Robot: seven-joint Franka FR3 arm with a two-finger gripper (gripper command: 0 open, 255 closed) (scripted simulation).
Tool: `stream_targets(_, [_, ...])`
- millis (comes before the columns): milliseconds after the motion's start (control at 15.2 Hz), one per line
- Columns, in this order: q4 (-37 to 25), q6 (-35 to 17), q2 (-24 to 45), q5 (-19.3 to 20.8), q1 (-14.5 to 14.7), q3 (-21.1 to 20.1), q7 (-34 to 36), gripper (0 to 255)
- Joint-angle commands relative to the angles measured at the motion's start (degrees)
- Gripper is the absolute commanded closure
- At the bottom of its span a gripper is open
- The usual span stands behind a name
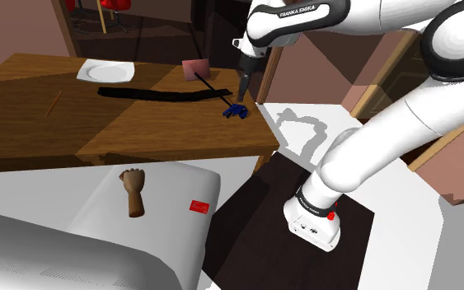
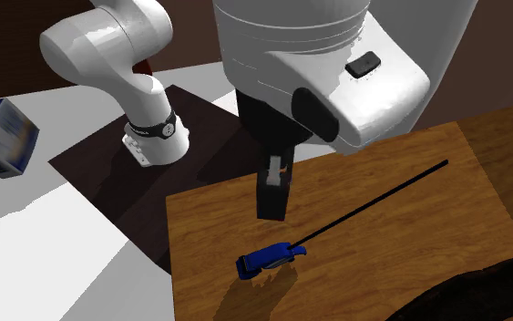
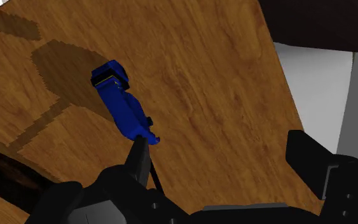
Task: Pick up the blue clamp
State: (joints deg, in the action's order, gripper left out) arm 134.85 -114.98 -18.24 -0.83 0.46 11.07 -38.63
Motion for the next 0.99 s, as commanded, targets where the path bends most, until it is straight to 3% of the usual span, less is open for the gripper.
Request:
stream_targets(0, [-0.99, -3.43, 3.99, -0.54, 0.15, 1.35, -3.76, 0])
stream_targets(330, [-6.55, -9.16, 14.6, -3.73, 0.43, 3.58, -12.7, 0])
stream_targets(924, [-3.84, -14.9, 17.81, -5.14, 0.43, 3.6, -14.04, 0])
